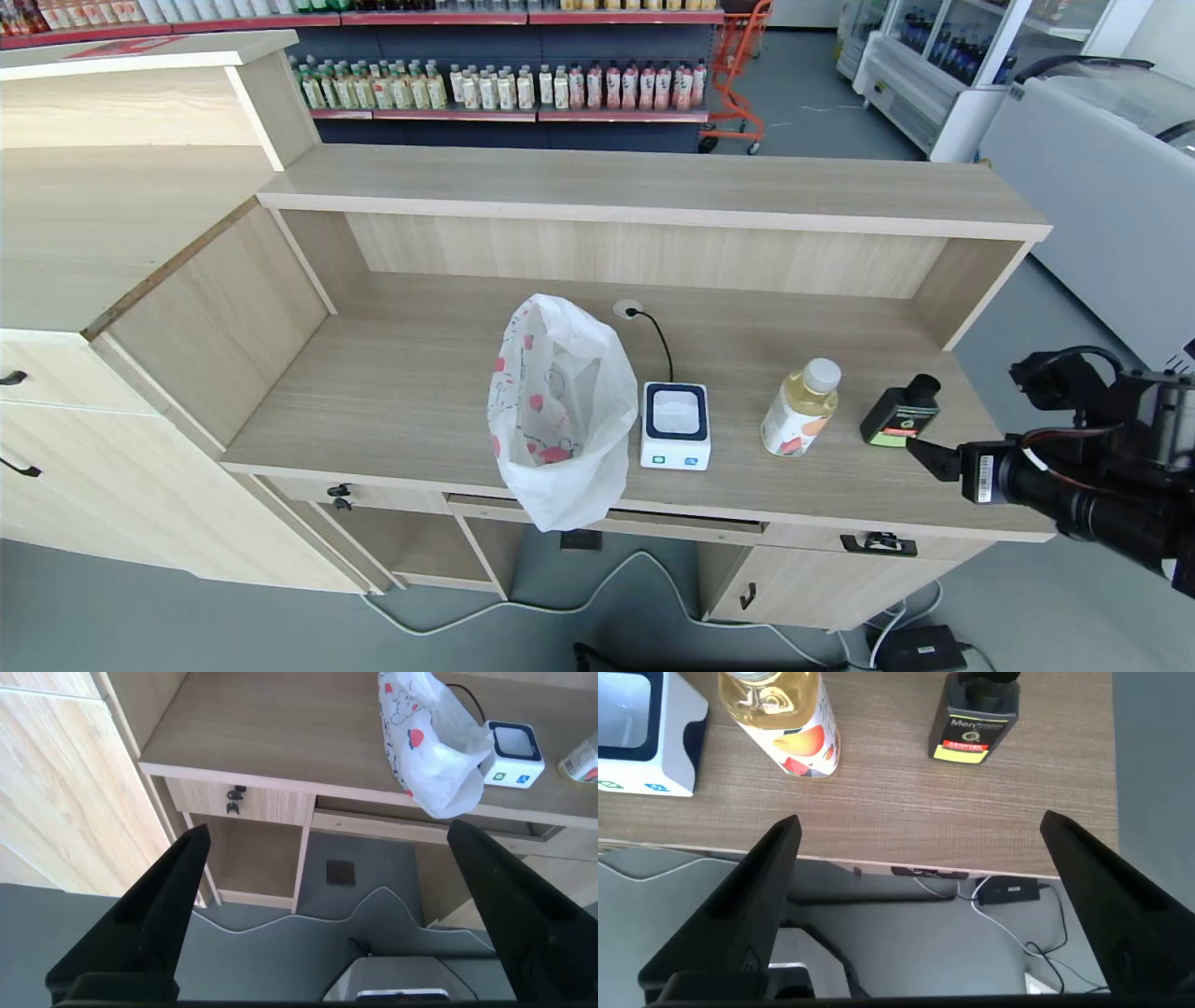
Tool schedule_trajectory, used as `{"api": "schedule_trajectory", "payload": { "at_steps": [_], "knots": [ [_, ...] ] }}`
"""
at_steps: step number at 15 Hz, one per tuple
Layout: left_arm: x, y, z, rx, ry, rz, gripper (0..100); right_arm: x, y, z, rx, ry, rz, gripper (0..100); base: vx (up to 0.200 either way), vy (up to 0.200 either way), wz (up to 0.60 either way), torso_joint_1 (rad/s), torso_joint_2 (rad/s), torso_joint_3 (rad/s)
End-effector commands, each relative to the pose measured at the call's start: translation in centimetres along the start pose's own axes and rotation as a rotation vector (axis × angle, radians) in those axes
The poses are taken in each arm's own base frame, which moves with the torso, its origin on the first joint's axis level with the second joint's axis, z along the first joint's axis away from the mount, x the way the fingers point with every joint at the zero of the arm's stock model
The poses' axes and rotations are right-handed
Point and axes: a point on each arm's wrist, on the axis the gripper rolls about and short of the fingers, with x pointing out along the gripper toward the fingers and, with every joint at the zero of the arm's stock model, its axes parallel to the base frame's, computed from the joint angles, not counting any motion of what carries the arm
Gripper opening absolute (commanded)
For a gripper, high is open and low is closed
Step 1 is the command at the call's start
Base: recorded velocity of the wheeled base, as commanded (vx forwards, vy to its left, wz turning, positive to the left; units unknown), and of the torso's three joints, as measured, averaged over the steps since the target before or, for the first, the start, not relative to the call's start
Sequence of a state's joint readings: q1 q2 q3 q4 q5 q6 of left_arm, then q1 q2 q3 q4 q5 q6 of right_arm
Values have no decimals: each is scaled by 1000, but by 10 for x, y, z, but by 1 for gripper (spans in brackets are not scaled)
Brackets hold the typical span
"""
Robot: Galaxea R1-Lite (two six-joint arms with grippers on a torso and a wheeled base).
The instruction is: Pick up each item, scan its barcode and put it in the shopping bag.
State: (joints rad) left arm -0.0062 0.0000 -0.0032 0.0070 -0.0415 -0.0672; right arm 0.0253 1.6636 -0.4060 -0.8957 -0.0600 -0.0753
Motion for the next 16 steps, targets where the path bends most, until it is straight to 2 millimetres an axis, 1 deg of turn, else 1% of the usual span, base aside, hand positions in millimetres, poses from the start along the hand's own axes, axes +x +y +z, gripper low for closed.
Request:
{"api": "schedule_trajectory", "payload": {
  "at_steps": [1, 2, 4, 7, 11, 13, 16],
  "knots": [
    [0, 0, 0, 0, 1, 0, 100, 27, 7, -23, -10, 57, 16, 100, 0, 0, 0, 0, 0, 0],
    [0, 0, 0, 0, 1, 0, 100, 30, 10, -25, -12, 50, 24, 100, 0, 0, 0, 0, 0, 0],
    [0, 0, 0, 0, -1, 0, 100, 46, 23, -34, -22, 11, 58, 100, 0, 0, 0, 0, 0, 0],
    [0, 0, 0, 0, 1, 0, 100, 60, 37, -41, -28, -41, 92, 100, 0, 0, 0, 0, 0, 0],
    [0, 0, 0, 0, 1, 0, 100, 69, 40, -49, -24, -40, 65, 100, 0, 0, 0, 0, 0, 0],
    [0, 0, 0, 0, -1, 0, 100, 77, 41, -48, -18, -70, 64, 100, 0, 0, 0, 0, 0, 0],
    [0, 0, 0, 0, -1, 0, 100, 91, 48, -37, 3, -140, 73, 100, 0, 0, 0, 0, 0, 0]
  ]
}}
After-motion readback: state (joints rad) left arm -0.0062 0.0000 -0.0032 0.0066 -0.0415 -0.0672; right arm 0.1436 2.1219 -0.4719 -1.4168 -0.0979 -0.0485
